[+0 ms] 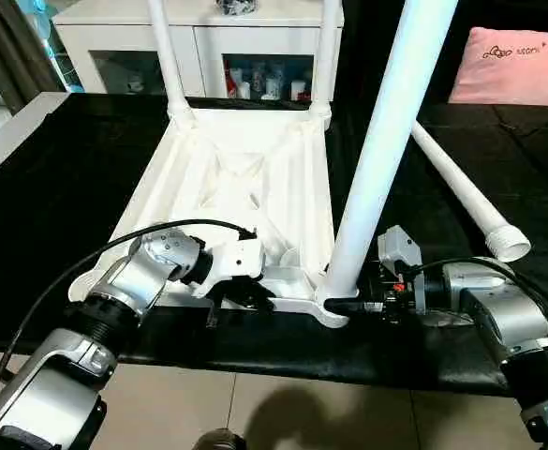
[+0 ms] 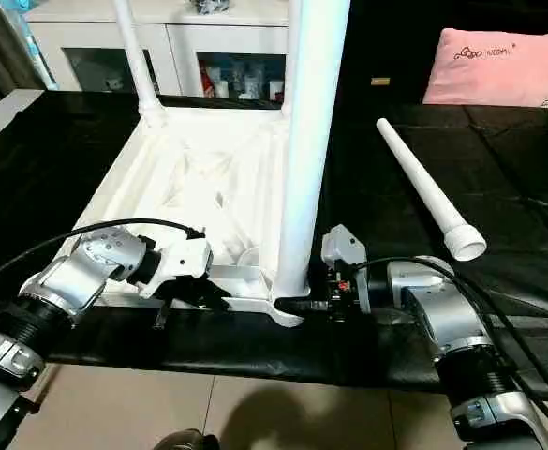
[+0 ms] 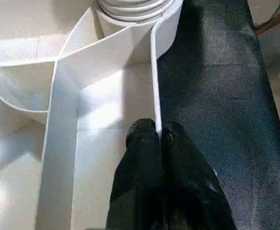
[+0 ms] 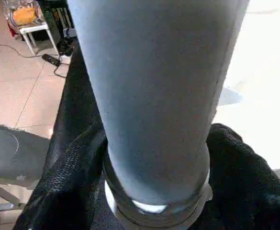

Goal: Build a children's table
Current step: Rotate leg to tighten

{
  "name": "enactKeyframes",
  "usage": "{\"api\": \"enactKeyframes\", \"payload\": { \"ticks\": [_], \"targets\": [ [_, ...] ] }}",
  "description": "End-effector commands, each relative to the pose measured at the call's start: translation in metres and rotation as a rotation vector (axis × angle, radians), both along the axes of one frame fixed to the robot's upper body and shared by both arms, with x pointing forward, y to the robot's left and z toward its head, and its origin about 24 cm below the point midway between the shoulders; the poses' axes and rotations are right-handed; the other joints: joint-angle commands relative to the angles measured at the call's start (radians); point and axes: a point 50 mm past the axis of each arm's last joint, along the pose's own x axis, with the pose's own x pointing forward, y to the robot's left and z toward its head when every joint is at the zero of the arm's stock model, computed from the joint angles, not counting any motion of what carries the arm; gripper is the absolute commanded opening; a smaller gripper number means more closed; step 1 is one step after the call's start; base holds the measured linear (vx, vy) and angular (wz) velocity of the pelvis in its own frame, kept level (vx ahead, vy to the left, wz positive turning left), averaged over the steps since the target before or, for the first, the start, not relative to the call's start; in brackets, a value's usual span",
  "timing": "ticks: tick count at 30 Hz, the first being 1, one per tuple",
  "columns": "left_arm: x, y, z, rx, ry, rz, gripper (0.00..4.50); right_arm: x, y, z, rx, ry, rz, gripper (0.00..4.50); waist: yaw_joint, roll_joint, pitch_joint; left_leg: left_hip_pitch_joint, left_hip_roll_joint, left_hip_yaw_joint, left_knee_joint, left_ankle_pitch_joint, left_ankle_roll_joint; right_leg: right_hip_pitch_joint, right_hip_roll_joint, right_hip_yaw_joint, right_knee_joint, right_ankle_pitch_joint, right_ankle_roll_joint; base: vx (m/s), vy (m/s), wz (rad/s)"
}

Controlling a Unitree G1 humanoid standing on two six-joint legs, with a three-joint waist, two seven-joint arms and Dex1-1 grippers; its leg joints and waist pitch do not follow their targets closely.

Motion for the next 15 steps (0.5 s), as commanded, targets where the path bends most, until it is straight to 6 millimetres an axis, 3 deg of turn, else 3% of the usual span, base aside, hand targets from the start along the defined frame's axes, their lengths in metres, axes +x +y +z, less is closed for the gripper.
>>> {"api": "enactKeyframes", "payload": {
  "ticks": [1,7,10,11,12,13,14,15],
  "targets": [
    [-0.005,-0.007,0.003,0.025,-0.005,-0.086,0.0,0.0,0.0,-0.001,-0.001,0.016,0.013,2.75,-0.008,-0.016,-0.071,0.032,0.036,-0.004,-0.055,-0.122,0.083,0.033,-0.053,0.021,-0.053,0.041,-0.27,0.0,0.0,0.0],
    [-0.003,-0.007,0.002,0.019,0.0,-0.059,0.0,-0.004,0.002,-0.005,0.007,0.038,0.01,2.7,-0.009,-0.014,-0.071,0.032,0.036,-0.004,-0.055,-0.133,0.075,0.035,-0.052,0.021,-0.053,0.036,-0.271,0.0,0.0,0.0],
    [0.007,-0.013,0.004,-0.047,-0.002,0.087,0.0,0.0,0.006,-0.016,0.013,0.053,-0.146,2.7,-0.009,-0.015,-0.069,0.032,0.036,-0.003,-0.056,-0.135,0.073,0.032,-0.053,0.022,-0.055,0.026,-0.274,0.0,0.0,0.0],
    [0.007,-0.013,0.004,-0.047,-0.002,0.088,0.0,0.0,0.006,-0.016,0.013,0.053,-0.147,2.7,-0.01,-0.014,-0.067,0.033,0.035,-0.003,-0.058,-0.144,0.066,0.03,-0.053,0.022,-0.057,0.007,-0.272,0.0,0.0,0.0],
    [0.017,-0.018,0.006,-0.083,-0.034,0.211,0.0,0.005,0.011,-0.024,0.006,0.056,-0.259,2.7,-0.014,-0.011,-0.064,0.034,0.035,-0.006,-0.063,-0.183,0.048,0.031,-0.056,0.022,-0.063,-0.053,-0.264,0.0,0.0,0.0],
    [0.021,-0.019,0.007,-0.095,-0.04,0.254,0.0,0.007,0.012,-0.027,0.003,0.056,-0.294,2.7,-0.02,-0.012,-0.06,0.039,0.033,-0.005,-0.067,-0.227,0.02,0.025,-0.054,0.024,-0.069,-0.117,-0.258,0.0,0.0,0.0],
    [0.022,-0.02,0.007,-0.1,-0.042,0.272,0.0,0.008,0.013,-0.028,0.001,0.054,-0.309,2.7,-0.025,-0.016,-0.057,0.041,0.031,-0.007,-0.072,-0.27,-0.002,0.03,-0.059,0.025,-0.078,-0.195,-0.243,0.0,0.0,0.0],
    [0.026,-0.021,0.009,-0.115,-0.049,0.331,0.0,0.01,0.017,-0.031,-0.003,0.048,-0.358,2.7,-0.025,-0.016,-0.057,0.041,0.031,-0.007,-0.072,-0.27,-0.002,0.03,-0.059,0.025,-0.078,-0.195,-0.243,0.0,0.0,0.0]
  ]
}}
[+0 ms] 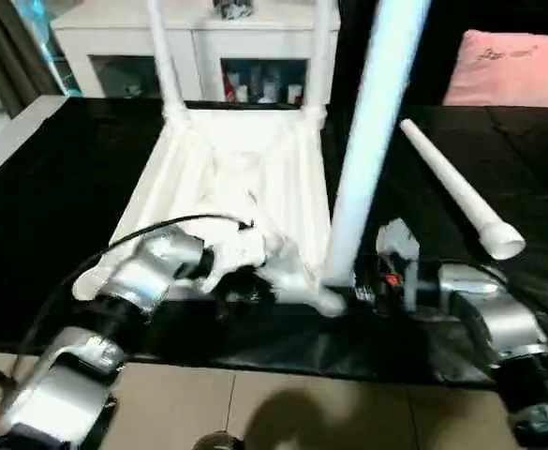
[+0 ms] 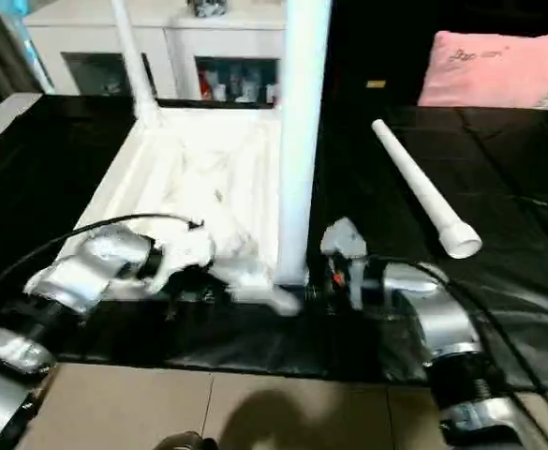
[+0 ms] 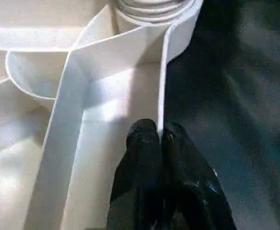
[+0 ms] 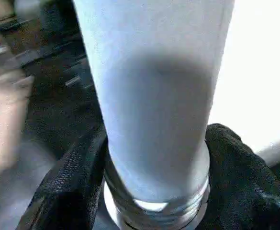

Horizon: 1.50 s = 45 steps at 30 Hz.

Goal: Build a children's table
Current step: Rotate leg to tighten

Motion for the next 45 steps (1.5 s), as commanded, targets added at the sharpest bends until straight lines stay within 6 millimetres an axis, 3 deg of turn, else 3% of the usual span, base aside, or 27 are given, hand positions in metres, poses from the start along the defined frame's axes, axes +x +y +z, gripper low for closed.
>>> {"api": "enactKeyframes", "payload": {
  "ticks": [1,2,4,6,11,18,19,21,25,28,33,34,37,41,45],
  "targets": [
    [0.017,-0.013,0.017,-0.084,-0.082,0.174,0.0,0.0,0.014,-0.022,-0.041,0.067,-0.108,2.7,-0.017,-0.015,-0.054,0.031,0.031,-0.009,-0.08,-0.289,-0.022,0.026,-0.055,0.025,-0.087,-0.236,-0.222,-0.061,0.008,-0.03],
    [0.024,-0.02,0.021,-0.125,-0.092,0.305,0.0,0.005,0.027,-0.028,-0.022,0.08,-0.211,2.7,-0.028,-0.012,-0.052,0.029,0.028,-0.012,-0.084,-0.302,-0.033,0.027,-0.056,0.021,-0.088,-0.258,-0.217,0.0,0.0,0.0],
    [0.025,-0.028,0.024,-0.155,-0.096,0.355,0.0,0.007,0.037,-0.031,-0.008,0.096,-0.265,2.7,-0.042,-0.015,-0.052,0.025,0.025,-0.016,-0.086,-0.318,-0.033,0.031,-0.058,0.014,-0.093,-0.294,-0.201,0.0,0.0,0.0],
    [0.026,-0.037,0.027,-0.189,-0.093,0.404,0.0,0.011,0.05,-0.032,0.012,0.108,-0.324,2.69,-0.045,-0.01,-0.054,0.03,0.026,-0.014,-0.083,-0.322,-0.022,0.025,-0.058,0.018,-0.098,-0.286,-0.196,0.0,0.0,0.0],
    [0.029,-0.057,0.035,-0.255,-0.085,0.494,0.0,0.021,0.07,-0.031,0.031,0.133,-0.429,2.69,-0.056,-0.009,-0.062,0.022,0.024,-0.012,-0.077,-0.231,0.009,0.032,-0.052,0.015,-0.087,-0.121,-0.226,0.0,0.0,0.0],
    [0.026,-0.059,0.032,-0.204,-0.103,0.474,0.0,0.022,0.073,-0.03,0.01,0.132,-0.433,2.69,-0.055,-0.004,-0.07,0.021,0.023,-0.01,-0.066,-0.123,0.074,0.042,-0.051,0.01,-0.073,0.091,-0.26,0.0,0.0,0.0],
    [0.025,-0.056,0.03,-0.184,-0.103,0.471,0.0,0.023,0.071,-0.029,0.022,0.139,-0.446,2.69,-0.056,-0.005,-0.069,0.02,0.023,-0.01,-0.066,-0.129,0.079,0.043,-0.052,0.01,-0.074,0.086,-0.263,0.0,0.0,0.0],
    [0.025,-0.054,0.029,-0.178,-0.104,0.47,0.0,0.023,0.07,-0.029,0.023,0.137,-0.451,3.25,-0.057,-0.004,-0.066,0.022,0.025,-0.01,-0.069,-0.156,0.075,0.042,-0.053,0.01,-0.078,0.047,-0.263,0.0,0.0,0.0],
    [0.025,-0.047,0.027,-0.156,-0.101,0.473,0.0,0.026,0.062,-0.028,0.022,0.119,-0.471,3.48,-0.063,0.005,-0.063,0.022,0.027,-0.013,-0.077,-0.207,0.042,0.042,-0.052,0.01,-0.082,-0.003,-0.255,0.0,0.0,0.0],
    [0.025,-0.042,0.026,-0.144,-0.105,0.453,0.0,0.025,0.057,-0.024,0.027,0.093,-0.457,3.83,-0.069,0.003,-0.064,0.023,0.026,-0.013,-0.077,-0.214,0.034,0.044,-0.052,0.01,-0.081,0.01,-0.26,0.0,0.0,0.0],
    [0.022,-0.027,0.022,-0.141,-0.096,0.363,0.0,0.019,0.03,-0.014,0.018,0.028,-0.387,4.09,-0.066,0.001,-0.07,0.02,0.024,-0.012,-0.068,-0.148,0.073,0.05,-0.052,0.009,-0.074,0.123,-0.265,0.0,0.0,0.0],
    [0.021,-0.021,0.019,-0.124,-0.094,0.335,0.0,0.016,0.019,-0.01,0.021,0.027,-0.368,4.31,-0.065,0.005,-0.07,0.02,0.024,-0.011,-0.065,-0.134,0.083,0.05,-0.052,0.009,-0.072,0.143,-0.27,0.0,0.0,0.0],
    [0.019,-0.015,0.017,-0.105,-0.094,0.291,0.0,0.012,0.008,-0.002,0.037,0.003,-0.317,4.45,-0.057,0.004,-0.069,0.022,0.027,-0.01,-0.065,-0.142,0.097,0.049,-0.052,0.008,-0.074,0.134,-0.276,0.0,0.0,0.0],
    [0.015,-0.009,0.015,-0.087,-0.087,0.215,0.0,0.006,-0.006,0.01,0.028,-0.027,-0.227,4.45,-0.047,0.003,-0.067,0.025,0.032,-0.01,-0.067,-0.161,0.088,0.046,-0.052,0.008,-0.074,0.083,-0.281,0.0,0.0,0.0],
    [0.004,0.0,0.013,-0.05,-0.066,0.037,0.0,-0.002,-0.018,0.026,-0.031,-0.1,-0.071,4.45,-0.024,0.0,-0.069,0.026,0.035,-0.007,-0.062,-0.135,0.093,0.042,-0.054,0.01,-0.07,0.088,-0.269,0.0,0.0,0.0]
  ]
}}
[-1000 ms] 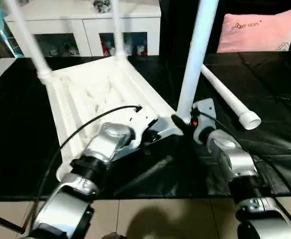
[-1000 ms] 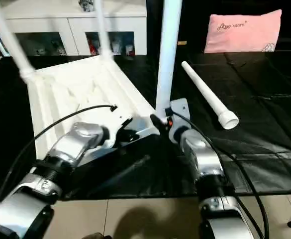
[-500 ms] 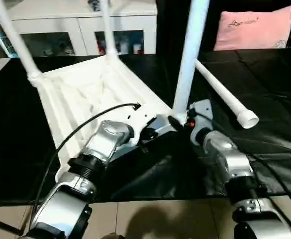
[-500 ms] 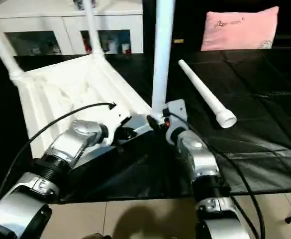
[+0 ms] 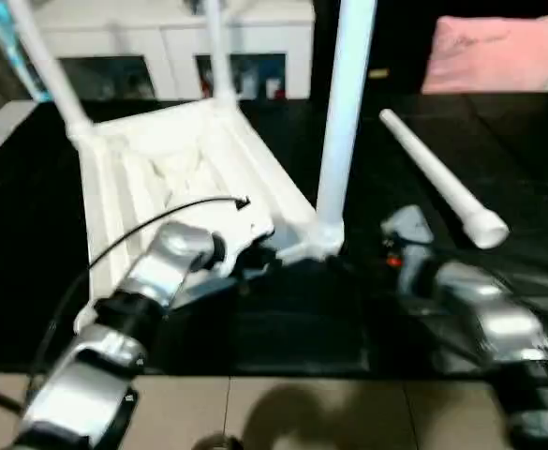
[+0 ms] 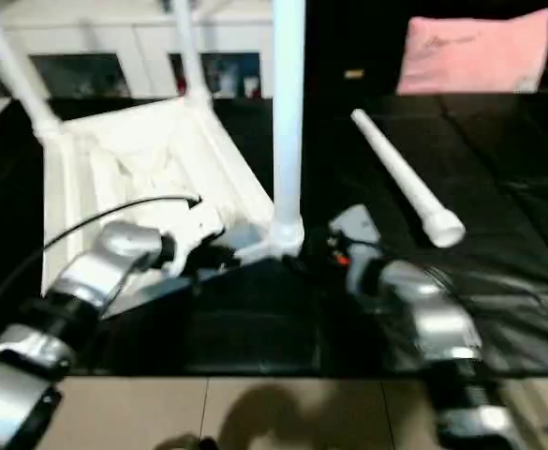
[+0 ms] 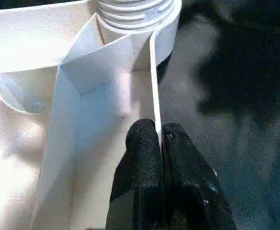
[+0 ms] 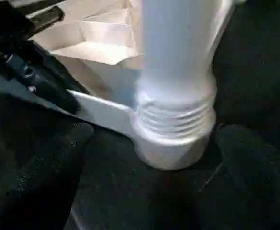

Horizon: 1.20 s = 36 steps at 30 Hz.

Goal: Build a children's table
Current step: Rotate leg to tighten

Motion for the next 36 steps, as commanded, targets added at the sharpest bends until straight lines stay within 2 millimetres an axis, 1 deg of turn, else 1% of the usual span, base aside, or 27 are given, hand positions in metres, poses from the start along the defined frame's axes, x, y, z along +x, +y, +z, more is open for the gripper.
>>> {"api": "enactKeyframes", "payload": {
  "ticks": [1,2,3,5,6,7,8,9,11,13,17,18,21,22,23,24,25,27,28,29,33,36],
  "targets": [
    [-0.008,-0.007,0.009,0.009,-0.025,-0.184,0.0,-0.004,0.003,0.009,-0.021,-0.029,0.114,4.45,0.004,-0.01,-0.072,0.032,0.036,-0.007,-0.055,-0.137,0.093,0.041,-0.048,0.025,-0.053,0.075,-0.272,0.0,0.0,0.0],
    [-0.009,-0.006,0.009,0.014,-0.02,-0.207,0.0,-0.005,0.002,0.01,-0.031,-0.023,0.14,4.45,0.005,-0.01,-0.072,0.031,0.036,-0.006,-0.054,-0.137,0.093,0.042,-0.048,0.025,-0.053,0.071,-0.271,0.0,0.0,0.0],
    [-0.01,-0.005,0.009,0.023,-0.018,-0.233,0.0,-0.006,0.002,0.011,-0.05,-0.024,0.173,4.45,0.009,-0.012,-0.072,0.032,0.037,-0.005,-0.054,-0.138,0.093,0.04,-0.047,0.025,-0.053,0.061,-0.273,0.0,0.0,0.0],
    [-0.01,-0.005,0.009,0.024,-0.018,-0.236,0.0,-0.006,0.002,0.011,-0.052,-0.024,0.177,4.45,0.016,-0.009,-0.071,0.035,0.039,-0.005,-0.055,-0.148,0.086,0.036,-0.048,0.026,-0.053,0.04,-0.273,0.0,0.0,0.0],
    [-0.013,-0.004,0.008,0.046,-0.017,-0.283,0.0,-0.009,0.003,0.011,-0.081,-0.024,0.252,4.45,0.019,-0.009,-0.071,0.035,0.04,-0.006,-0.056,-0.158,0.081,0.036,-0.049,0.025,-0.053,0.027,-0.274,0.0,0.0,0.0],
    [-0.013,-0.004,0.008,0.046,-0.017,-0.283,0.0,-0.009,0.003,0.011,-0.081,-0.024,0.252,4.45,0.02,-0.013,-0.071,0.035,0.04,-0.006,-0.056,-0.162,0.08,0.036,-0.049,0.025,-0.054,0.02,-0.273,0.0,0.0,0.0],
    [-0.014,-0.003,0.008,0.061,-0.014,-0.313,0.0,-0.01,0.005,0.012,-0.093,-0.022,0.301,4.45,0.023,-0.011,-0.07,0.034,0.041,-0.006,-0.058,-0.168,0.076,0.036,-0.05,0.025,-0.054,0.012,-0.271,0.0,0.0,0.0],
    [-0.015,-0.003,0.008,0.071,-0.012,-0.337,0.0,-0.011,0.006,0.012,-0.098,-0.024,0.335,4.45,0.025,-0.015,-0.071,0.034,0.04,-0.006,-0.057,-0.169,0.076,0.037,-0.05,0.026,-0.053,0.011,-0.269,0.0,0.0,0.0],
    [-0.017,-0.004,0.008,0.078,-0.013,-0.373,0.0,-0.012,0.008,0.012,-0.098,-0.021,0.373,4.45,0.026,-0.017,-0.07,0.033,0.04,-0.005,-0.057,-0.163,0.08,0.036,-0.051,0.027,-0.053,0.008,-0.266,0.0,0.0,0.0],
    [-0.019,-0.006,0.009,0.076,-0.01,-0.396,0.0,-0.011,0.01,0.011,-0.102,-0.018,0.392,4.45,0.028,-0.017,-0.071,0.033,0.04,-0.005,-0.056,-0.157,0.081,0.035,-0.052,0.027,-0.051,0.002,-0.267,0.0,0.0,0.0],
    [-0.023,-0.01,0.01,0.066,-0.005,-0.44,0.0,-0.01,0.013,0.006,-0.117,-0.003,0.427,4.45,0.031,-0.019,-0.073,0.031,0.039,-0.004,-0.052,-0.129,0.091,0.035,-0.05,0.026,-0.048,0.025,-0.275,0.0,0.0,0.0],
    [-0.024,-0.01,0.01,0.066,-0.005,-0.442,0.0,-0.01,0.013,0.006,-0.117,-0.002,0.429,4.29,0.033,-0.02,-0.074,0.031,0.039,-0.004,-0.051,-0.121,0.095,0.036,-0.05,0.026,-0.047,0.031,-0.275,0.0,0.0,0.0],
    [-0.026,-0.012,0.01,0.064,-0.003,-0.468,0.0,-0.011,0.014,0.005,-0.1,0.02,0.471,4.29,0.036,-0.02,-0.074,0.03,0.039,-0.004,-0.05,-0.123,0.102,0.036,-0.05,0.026,-0.047,0.028,-0.274,0.0,0.0,0.0],
    [-0.027,-0.012,0.01,0.064,-0.002,-0.471,0.0,-0.012,0.013,0.005,-0.098,0.025,0.479,4.11,0.037,-0.02,-0.074,0.031,0.039,-0.004,-0.05,-0.123,0.102,0.035,-0.05,0.026,-0.047,0.026,-0.273,0.0,0.0,0.0],
    [-0.027,-0.012,0.01,0.066,0.0,-0.477,0.0,-0.013,0.013,0.005,-0.096,0.034,0.492,4.11,0.037,-0.02,-0.074,0.031,0.04,-0.004,-0.049,-0.125,0.104,0.035,-0.049,0.026,-0.046,0.027,-0.273,0.0,0.0,0.0],
    [-0.027,-0.012,0.01,0.066,0.0,-0.477,0.0,-0.013,0.013,0.005,-0.096,0.034,0.492,3.91,0.037,-0.02,-0.074,0.03,0.04,-0.004,-0.05,-0.125,0.104,0.036,-0.05,0.026,-0.046,0.026,-0.273,0.0,0.0,0.0],
    [-0.028,-0.012,0.01,0.068,0.001,-0.481,0.0,-0.013,0.012,0.004,-0.1,0.04,0.503,3.91,0.037,-0.02,-0.073,0.03,0.04,-0.004,-0.05,-0.127,0.104,0.035,-0.049,0.026,-0.047,0.021,-0.272,0.0,0.0,0.0],
    [-0.028,-0.013,0.01,0.07,0.002,-0.483,0.0,-0.013,0.012,0.003,-0.098,0.048,0.512,3.72,0.037,-0.02,-0.073,0.031,0.039,-0.004,-0.05,-0.134,0.099,0.035,-0.049,0.026,-0.048,0.006,-0.272,0.0,0.0,0.0],
    [-0.028,-0.013,0.01,0.07,0.002,-0.483,0.0,-0.014,0.012,0.003,-0.097,0.049,0.512,3.72,0.037,-0.02,-0.074,0.031,0.039,-0.004,-0.05,-0.133,0.098,0.035,-0.049,0.026,-0.048,0.007,-0.272,0.0,0.0,0.0],
    [-0.028,-0.013,0.01,0.07,0.002,-0.484,0.0,-0.014,0.012,0.003,-0.094,0.053,0.517,3.51,0.037,-0.022,-0.074,0.03,0.039,-0.004,-0.05,-0.132,0.099,0.036,-0.048,0.026,-0.047,0.008,-0.272,0.0,0.0,0.0],
    [-0.029,-0.013,0.01,0.072,0.005,-0.486,0.0,-0.017,0.011,0.001,-0.086,0.076,0.541,3.27,0.038,-0.022,-0.075,0.03,0.038,-0.004,-0.047,-0.112,0.107,0.036,-0.048,0.025,-0.045,0.028,-0.275,0.0,0.0,0.0],
    [-0.028,-0.012,0.01,0.075,0.007,-0.485,0.0,-0.018,0.01,0.0,-0.084,0.081,0.545,2.98,0.039,-0.02,-0.076,0.03,0.038,-0.004,-0.047,-0.112,0.109,0.035,-0.048,0.025,-0.044,0.028,-0.276,0.0,0.0,0.0]
  ]
}}
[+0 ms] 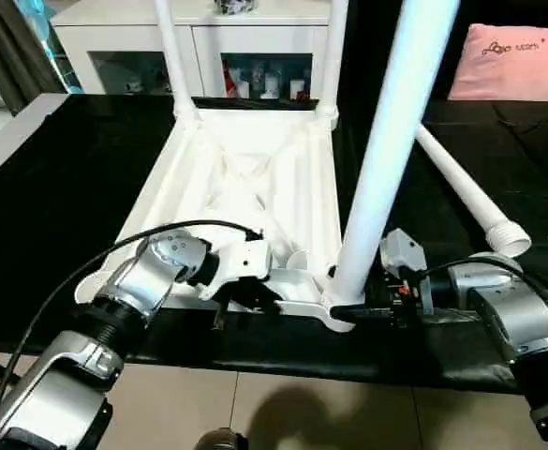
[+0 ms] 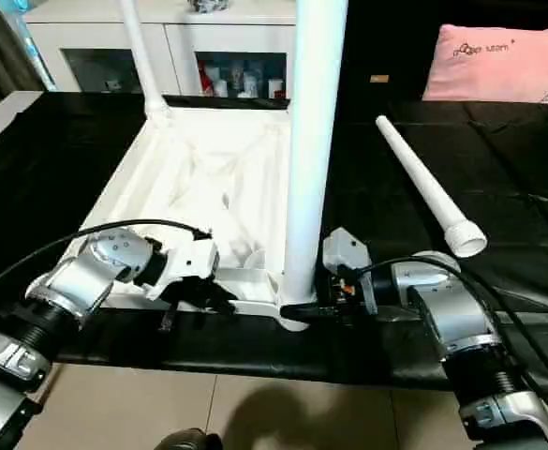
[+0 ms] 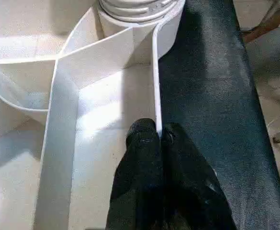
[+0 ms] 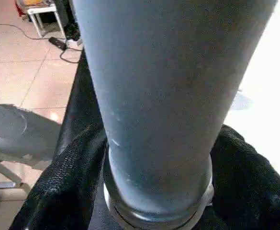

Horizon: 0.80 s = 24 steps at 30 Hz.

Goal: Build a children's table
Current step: Rotate leg to tighten

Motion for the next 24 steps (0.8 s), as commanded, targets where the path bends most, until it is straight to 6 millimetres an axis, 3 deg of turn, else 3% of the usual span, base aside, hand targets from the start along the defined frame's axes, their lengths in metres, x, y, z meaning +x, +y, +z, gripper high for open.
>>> {"api": "enactKeyframes", "payload": {
  "ticks": [1,12,15,17,18,21,22,24],
  "targets": [
    [-0.002,-0.006,0.008,-0.004,-0.025,-0.064,0.0,-0.002,-0.001,0.0,0.005,0.02,0.025,2.9,-0.009,-0.02,-0.075,0.03,0.037,-0.005,-0.053,-0.121,0.103,0.035,-0.046,0.025,-0.052,0.021,-0.276,0.0,0.0,0.0],
    [-0.001,-0.005,0.008,-0.016,-0.002,-0.037,0.0,-0.009,0.005,-0.009,0.057,0.062,-0.012,2.7,-0.009,-0.012,-0.072,0.032,0.038,-0.007,-0.058,-0.17,0.074,0.034,-0.047,0.027,-0.057,-0.027,-0.271,0.0,0.0,0.0],
    [0.002,-0.005,0.009,-0.05,0.002,0.012,0.0,-0.008,0.01,-0.018,0.03,0.076,-0.089,2.7,-0.013,-0.011,-0.07,0.032,0.037,-0.009,-0.062,-0.193,0.057,0.034,-0.047,0.027,-0.06,-0.053,-0.267,0.0,0.0,0.0],
    [0.011,-0.009,0.012,-0.094,-0.009,0.119,0.0,-0.002,0.017,-0.032,-0.019,0.083,-0.243,2.69,-0.018,-0.01,-0.064,0.034,0.035,-0.009,-0.068,-0.241,0.027,0.032,-0.047,0.028,-0.067,-0.124,-0.257,0.0,0.0,0.0],
    [0.011,-0.009,0.012,-0.094,-0.009,0.119,0.0,-0.002,0.017,-0.032,-0.019,0.083,-0.243,2.69,-0.024,-0.011,-0.061,0.034,0.034,-0.008,-0.071,-0.256,0.016,0.03,-0.046,0.029,-0.068,-0.148,-0.253,0.0,0.0,0.0],
    [0.025,-0.018,0.015,-0.125,-0.041,0.306,0.0,0.011,0.031,-0.048,-0.005,0.101,-0.485,2.69,-0.048,-0.01,-0.057,0.038,0.03,-0.015,-0.08,-0.332,-0.028,0.028,-0.051,0.028,-0.079,-0.279,-0.226,0.0,0.0,0.0],
    [0.027,-0.02,0.016,-0.129,-0.044,0.328,0.0,0.013,0.032,-0.049,-0.005,0.105,-0.511,2.69,-0.062,-0.009,-0.052,0.036,0.028,-0.018,-0.084,-0.365,-0.045,0.027,-0.051,0.027,-0.082,-0.325,-0.217,0.0,0.0,0.0],
    [0.036,-0.029,0.018,-0.163,-0.056,0.465,0.0,0.019,0.045,-0.057,0.002,0.13,-0.64,2.69,-0.075,-0.006,-0.05,0.032,0.024,-0.024,-0.088,-0.384,-0.058,0.032,-0.05,0.024,-0.085,-0.372,-0.187,0.0,0.0,0.0]
  ]
}}
